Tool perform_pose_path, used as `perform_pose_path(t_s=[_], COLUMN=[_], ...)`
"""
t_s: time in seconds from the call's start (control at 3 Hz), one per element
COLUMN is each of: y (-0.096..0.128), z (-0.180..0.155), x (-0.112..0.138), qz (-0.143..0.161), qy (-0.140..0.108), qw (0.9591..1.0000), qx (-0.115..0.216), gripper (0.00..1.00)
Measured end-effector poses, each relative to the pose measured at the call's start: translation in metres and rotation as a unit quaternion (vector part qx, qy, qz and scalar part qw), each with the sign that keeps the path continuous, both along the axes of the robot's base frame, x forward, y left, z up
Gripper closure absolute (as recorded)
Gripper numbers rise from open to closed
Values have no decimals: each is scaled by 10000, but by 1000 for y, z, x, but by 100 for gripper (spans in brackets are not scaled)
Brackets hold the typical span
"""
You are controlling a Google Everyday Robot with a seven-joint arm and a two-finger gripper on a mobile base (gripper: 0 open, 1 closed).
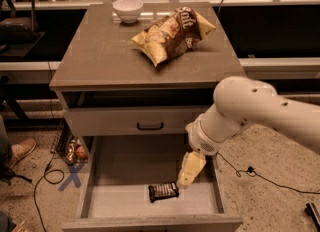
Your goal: Pick rxbar chocolate from middle drawer and place on counter
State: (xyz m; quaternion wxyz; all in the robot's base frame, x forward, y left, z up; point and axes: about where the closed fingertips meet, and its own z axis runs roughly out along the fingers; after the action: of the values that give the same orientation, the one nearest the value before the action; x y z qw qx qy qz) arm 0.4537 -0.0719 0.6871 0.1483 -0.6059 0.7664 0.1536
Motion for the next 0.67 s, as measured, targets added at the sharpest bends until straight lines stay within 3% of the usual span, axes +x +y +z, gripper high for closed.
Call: perform_pose_path(t_s=[0.33,0.67], y=[-1,17], z=[-72,-138], x=[18,38], qz=[122,301], qy=[165,309], qw=[9998,9982], qx=[81,415], gripper=[0,0])
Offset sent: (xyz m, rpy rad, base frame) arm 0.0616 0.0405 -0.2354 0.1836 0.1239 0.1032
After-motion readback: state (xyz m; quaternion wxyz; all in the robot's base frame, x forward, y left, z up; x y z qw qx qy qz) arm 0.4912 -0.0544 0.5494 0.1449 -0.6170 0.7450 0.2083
